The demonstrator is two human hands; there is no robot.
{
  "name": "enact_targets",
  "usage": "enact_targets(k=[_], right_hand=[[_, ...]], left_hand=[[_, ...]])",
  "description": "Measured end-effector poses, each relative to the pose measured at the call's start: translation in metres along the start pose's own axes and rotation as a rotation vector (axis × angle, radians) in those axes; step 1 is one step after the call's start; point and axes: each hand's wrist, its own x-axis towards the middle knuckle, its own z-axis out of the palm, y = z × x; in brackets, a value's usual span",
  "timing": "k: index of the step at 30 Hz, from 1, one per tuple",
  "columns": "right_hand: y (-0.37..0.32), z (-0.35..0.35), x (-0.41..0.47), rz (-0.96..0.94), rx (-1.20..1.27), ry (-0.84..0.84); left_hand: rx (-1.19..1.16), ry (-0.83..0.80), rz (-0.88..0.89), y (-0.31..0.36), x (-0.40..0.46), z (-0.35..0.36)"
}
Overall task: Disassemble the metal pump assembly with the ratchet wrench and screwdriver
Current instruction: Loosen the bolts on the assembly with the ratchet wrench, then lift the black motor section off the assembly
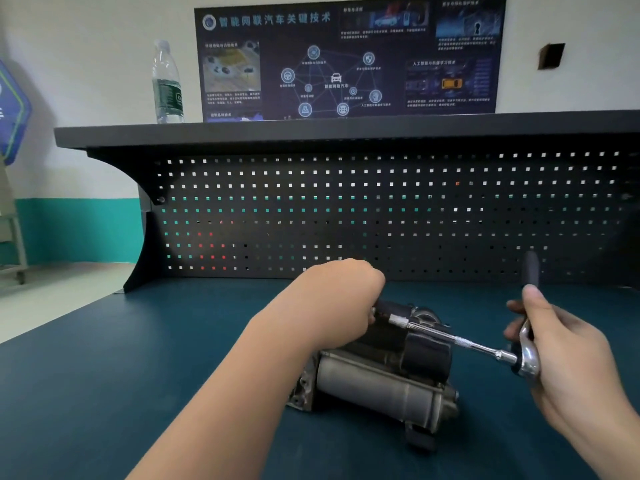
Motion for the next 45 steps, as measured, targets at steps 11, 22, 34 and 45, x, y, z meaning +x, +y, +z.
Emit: enact_targets(k=[11,22,34,45], right_hand=[[-0.008,-0.023,0.031,0.033,0.154,-0.036],[-0.009,-0.034,0.040,0.027,0.179,-0.061],[0.012,-0.038,0.034,-0.509,-0.884,-0.375],[0.003,-0.100,0.028,-0.768,-1.409,-0.858]], left_hand=[[-0.148,0.111,0.112,0.017,0.007,0.022],[-0.312,-0.049,-0.019,-0.002,0.007,0.024],[-0.299,-0.115,-0.031,-0.012,0.001,0.008],[-0.320,-0.077,0.019,-0.011,0.003,0.012]])
